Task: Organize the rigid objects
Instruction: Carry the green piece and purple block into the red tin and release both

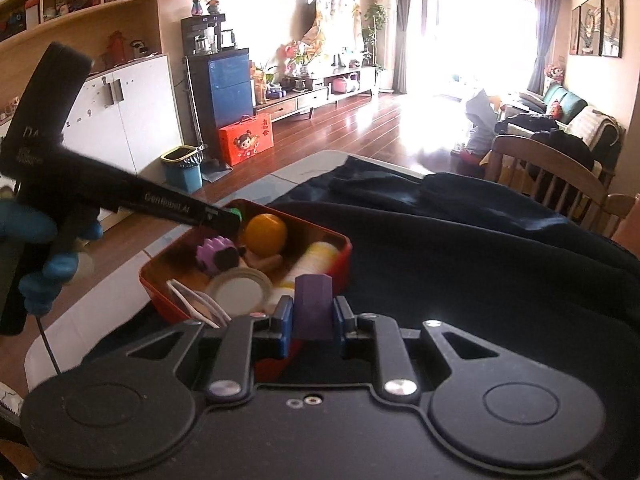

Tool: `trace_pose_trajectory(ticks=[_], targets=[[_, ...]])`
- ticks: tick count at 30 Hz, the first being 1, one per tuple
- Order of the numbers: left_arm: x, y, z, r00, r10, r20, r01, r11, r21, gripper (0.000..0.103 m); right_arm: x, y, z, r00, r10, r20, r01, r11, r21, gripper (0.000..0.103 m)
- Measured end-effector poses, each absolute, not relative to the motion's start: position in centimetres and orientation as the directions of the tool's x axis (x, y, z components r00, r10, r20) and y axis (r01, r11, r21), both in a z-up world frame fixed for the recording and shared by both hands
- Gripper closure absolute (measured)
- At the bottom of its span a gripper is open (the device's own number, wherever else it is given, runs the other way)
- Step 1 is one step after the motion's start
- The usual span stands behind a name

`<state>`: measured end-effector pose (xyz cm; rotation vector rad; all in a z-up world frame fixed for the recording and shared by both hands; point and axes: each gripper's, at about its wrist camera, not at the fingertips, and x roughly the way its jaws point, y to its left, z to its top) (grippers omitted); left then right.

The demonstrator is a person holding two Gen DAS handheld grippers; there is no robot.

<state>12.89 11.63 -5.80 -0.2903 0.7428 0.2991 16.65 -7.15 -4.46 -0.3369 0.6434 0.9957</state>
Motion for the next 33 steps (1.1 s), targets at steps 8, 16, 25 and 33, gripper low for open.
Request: trace_pose_trajectory(ticks=[8,16,25,33], targets=[[12.9,16.6,-6.5,0.681,0.162,-0.715,-0.365,0.921,-0.139,0.079,16.0,-2.8,-5.3,0.381,0.646,-0.662,-0.846,0.532,0.033,0.084],[14.7,18.7,-8.8,0.655,0.141,-0.742,-0.313,0.945,-0.097,0.079,16.6,1.6,-7.1,0.383,0.601,-0.702,-0.832,0.554,0.021,0.084],[16.6,19.4,-10.6,0.632,0.116,-0.766,-0.258,0.964,-0.066,0.079,17.4,5.4,-9.2,0.397,0.547,-0.738,-0.829,0.559,-0.031,0.084],[17.4,19.4,-11.6,0.619,0.103,-0.779,-0.236,0.97,-0.059,0.079,18.0,7.5,-10.6,0.407,0.506,-0.76,-0.831,0.551,-0.078,0.084]])
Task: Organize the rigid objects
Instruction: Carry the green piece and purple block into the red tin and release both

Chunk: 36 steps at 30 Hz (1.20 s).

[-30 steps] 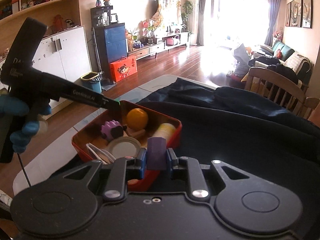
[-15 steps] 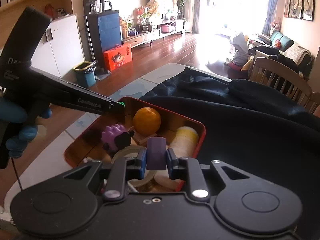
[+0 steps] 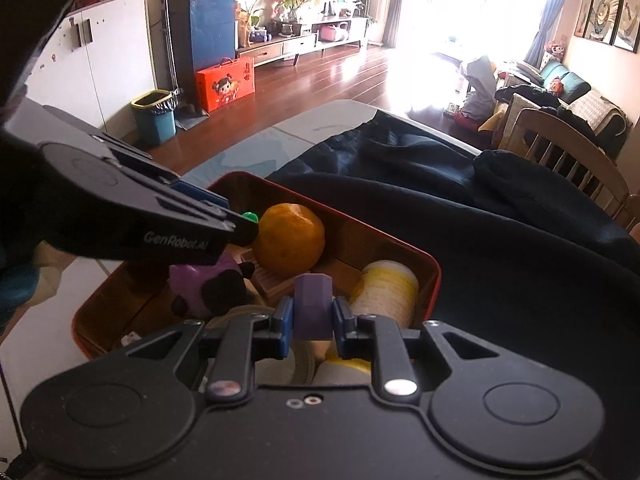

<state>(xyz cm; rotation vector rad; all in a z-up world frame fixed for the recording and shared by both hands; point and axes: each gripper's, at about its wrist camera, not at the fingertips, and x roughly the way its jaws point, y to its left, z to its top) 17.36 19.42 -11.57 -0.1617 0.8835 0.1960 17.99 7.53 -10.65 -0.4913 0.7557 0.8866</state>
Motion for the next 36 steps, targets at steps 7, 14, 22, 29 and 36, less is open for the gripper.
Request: trace_pose_trajectory(ticks=[7,14,22,29,36], targets=[[17.6,19.8,-12.3,0.601,0.096,-0.793,-0.242,0.968,-0.066,0.079,18.3,8.6,-11.8,0.407,0.48,-0.777,-0.833,0.543,-0.101,0.083],[17.7,20.1,-12.8,0.588,0.093,-0.803,-0.253,0.965,-0.074,0.079,18.4,8.5,-11.8,0.396,0.486,-0.779,-0.837,0.54,-0.087,0.079],[17.5,19.9,-12.7,0.589,0.096,-0.803,-0.258,0.963,-0.073,0.079,17.8,7.3,-10.9,0.386,0.522,-0.761,-0.836,0.546,-0.05,0.073],[16.8,19.6,-12.3,0.592,0.109,-0.799,-0.259,0.964,-0.061,0.079,17.6,5.8,-9.7,0.385,0.557,-0.736,-0.819,0.573,0.005,0.065],[15.6,19.0,-11.2,0.605,0.125,-0.786,-0.265,0.963,-0.051,0.079,17.2,4.0,-8.4,0.404,0.575,-0.712,-0.802,0.597,0.026,0.06]])
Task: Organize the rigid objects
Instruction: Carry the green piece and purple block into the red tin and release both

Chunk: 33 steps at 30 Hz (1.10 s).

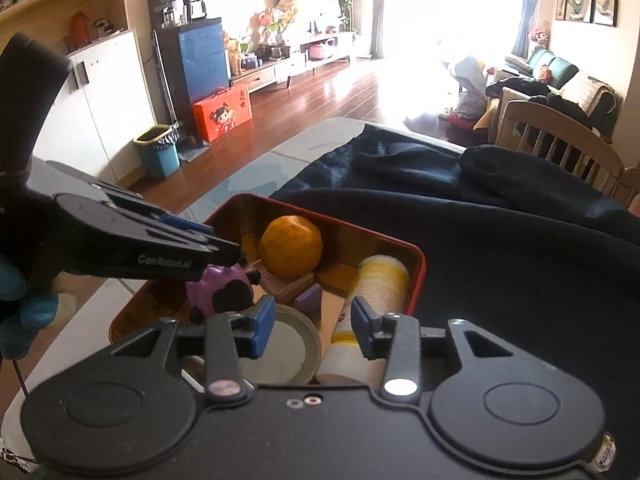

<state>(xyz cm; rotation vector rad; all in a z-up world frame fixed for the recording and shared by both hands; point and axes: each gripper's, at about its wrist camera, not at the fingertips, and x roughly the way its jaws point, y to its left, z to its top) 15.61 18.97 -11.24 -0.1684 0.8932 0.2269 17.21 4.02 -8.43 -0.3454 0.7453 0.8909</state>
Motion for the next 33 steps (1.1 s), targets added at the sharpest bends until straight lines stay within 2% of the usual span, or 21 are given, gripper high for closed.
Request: trace_pose_trajectory(ticks=[6,9,17,19,20,21,23,29,33], targets=[[14.3,18.0,-9.9,0.63,0.141,-0.763,-0.264,0.964,-0.04,0.078,16.7,2.6,-7.3,0.421,0.592,-0.688,-0.797,0.604,0.031,0.057],[13.7,17.3,-9.2,0.641,0.146,-0.754,-0.264,0.964,-0.039,0.074,16.5,1.7,-6.8,0.423,0.604,-0.676,-0.794,0.606,0.044,0.051],[12.5,15.5,-7.9,0.661,0.151,-0.735,-0.268,0.962,-0.044,0.073,15.9,-1.1,-5.7,0.434,0.629,-0.646,-0.799,0.6,0.047,0.042],[12.2,15.1,-7.5,0.668,0.151,-0.728,-0.272,0.961,-0.051,0.064,15.8,-1.8,-5.4,0.437,0.634,-0.638,-0.799,0.6,0.05,0.039],[12.0,14.8,-7.3,0.675,0.15,-0.723,-0.274,0.96,-0.056,0.047,15.8,-2.3,-5.2,0.438,0.638,-0.633,-0.799,0.599,0.05,0.039],[11.7,14.5,-7.0,0.685,0.155,-0.712,-0.279,0.958,-0.06,0.036,15.8,-2.6,-5.1,0.439,0.64,-0.631,-0.8,0.598,0.05,0.039],[11.4,13.9,-6.5,0.704,0.165,-0.691,-0.286,0.956,-0.063,0.034,15.8,-3.5,-4.7,0.443,0.645,-0.623,-0.802,0.596,0.048,0.037],[11.2,11.8,-5.4,0.724,0.169,-0.669,-0.293,0.953,-0.076,0.034,15.8,-6.3,-3.8,0.45,0.664,-0.597,-0.804,0.593,0.054,0.023],[11.1,10.1,-5.0,0.739,0.164,-0.653,-0.289,0.953,-0.087,0.024,16.1,-8.5,-3.4,0.452,0.676,-0.583,-0.801,0.594,0.067,0.015]])
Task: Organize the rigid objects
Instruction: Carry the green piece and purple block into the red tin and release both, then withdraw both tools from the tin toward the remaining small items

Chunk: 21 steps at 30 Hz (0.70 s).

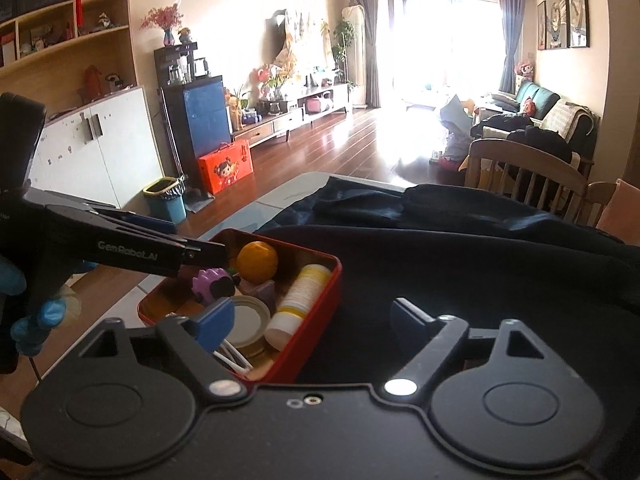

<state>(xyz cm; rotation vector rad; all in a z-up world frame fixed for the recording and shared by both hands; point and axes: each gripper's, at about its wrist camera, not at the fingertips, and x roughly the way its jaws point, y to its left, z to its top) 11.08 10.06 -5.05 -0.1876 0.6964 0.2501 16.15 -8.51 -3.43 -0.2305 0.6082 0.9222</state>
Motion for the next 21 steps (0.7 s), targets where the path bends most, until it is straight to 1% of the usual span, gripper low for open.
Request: trace_pose_trajectory(ticks=[4,7,11,16,18,21], targets=[[11.2,8.2,-4.8,0.756,0.143,-0.639,-0.27,0.957,-0.106,0.023,16.6,-11.2,-3.2,0.466,0.684,-0.562,-0.795,0.602,0.074,0.006],[11.3,6.8,-4.8,0.768,0.121,-0.629,-0.255,0.958,-0.127,0.018,17.2,-13.5,-3.3,0.485,0.681,-0.549,-0.783,0.618,0.074,0.002],[11.7,4.9,-4.9,0.783,0.106,-0.613,-0.243,0.959,-0.145,0.018,18.3,-16.5,-3.7,0.511,0.663,-0.547,-0.756,0.649,0.081,0.001],[12.2,2.6,-5.2,0.795,0.087,-0.6,-0.228,0.96,-0.163,0.009,19.8,-19.7,-4.7,0.545,0.619,-0.566,-0.724,0.688,0.054,0.001],[12.6,1.8,-5.3,0.799,0.08,-0.597,-0.224,0.96,-0.171,0.0,20.4,-20.9,-5.1,0.552,0.606,-0.573,-0.713,0.699,0.053,0.001],[13.3,0.6,-5.5,0.802,0.067,-0.593,-0.215,0.959,-0.183,0.0,21.3,-22.3,-5.7,0.558,0.588,-0.586,-0.699,0.713,0.05,0.001]])
